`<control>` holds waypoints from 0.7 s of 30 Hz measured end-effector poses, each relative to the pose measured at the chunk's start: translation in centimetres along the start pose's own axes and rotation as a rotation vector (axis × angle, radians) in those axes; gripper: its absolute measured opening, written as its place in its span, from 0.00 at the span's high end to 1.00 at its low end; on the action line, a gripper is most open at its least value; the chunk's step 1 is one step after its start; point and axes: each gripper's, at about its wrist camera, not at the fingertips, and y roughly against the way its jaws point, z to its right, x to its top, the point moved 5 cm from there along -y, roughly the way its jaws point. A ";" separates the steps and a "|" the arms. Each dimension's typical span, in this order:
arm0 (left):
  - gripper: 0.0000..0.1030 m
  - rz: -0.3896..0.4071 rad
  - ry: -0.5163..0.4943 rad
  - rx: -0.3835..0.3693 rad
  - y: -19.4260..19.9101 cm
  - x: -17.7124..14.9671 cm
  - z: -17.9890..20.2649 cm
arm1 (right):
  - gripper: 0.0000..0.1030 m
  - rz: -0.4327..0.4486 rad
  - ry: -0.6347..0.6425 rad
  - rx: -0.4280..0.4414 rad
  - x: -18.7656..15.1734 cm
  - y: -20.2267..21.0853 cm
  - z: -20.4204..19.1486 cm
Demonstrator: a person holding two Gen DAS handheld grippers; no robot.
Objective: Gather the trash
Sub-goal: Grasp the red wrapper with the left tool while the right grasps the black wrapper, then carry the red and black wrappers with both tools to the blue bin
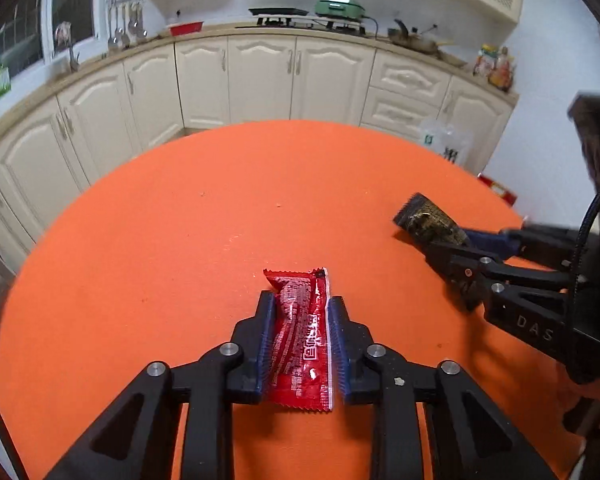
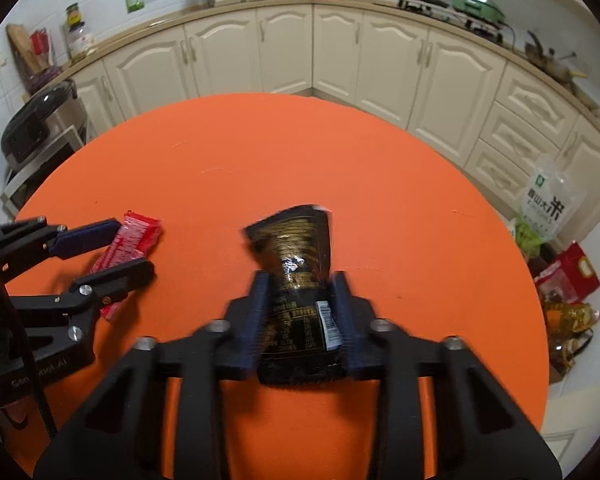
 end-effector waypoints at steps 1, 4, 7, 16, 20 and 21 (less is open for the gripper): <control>0.88 0.004 0.006 0.001 0.1 0.2 -0.2 | 0.84 0.003 -0.009 0.002 -0.1 0.1 0.2; 0.93 0.010 0.033 -0.028 -0.4 0.2 -0.7 | 0.87 0.017 -0.048 0.016 -0.6 0.7 0.5; 0.94 0.017 0.037 -0.039 1.3 -1.2 0.0 | 0.89 0.022 -0.079 0.050 -1.2 1.3 0.6; 0.97 0.066 0.037 -0.043 8.8 -4.0 2.4 | 0.89 0.054 -0.161 0.095 -3.5 4.6 1.5; 0.98 0.084 0.023 -0.054 9.6 -4.5 2.9 | 0.89 0.075 -0.190 0.105 -4.5 6.3 1.9; 0.99 0.088 0.021 -0.058 9.9 -4.8 3.1 | 0.89 0.081 -0.193 0.105 -4.8 6.8 2.0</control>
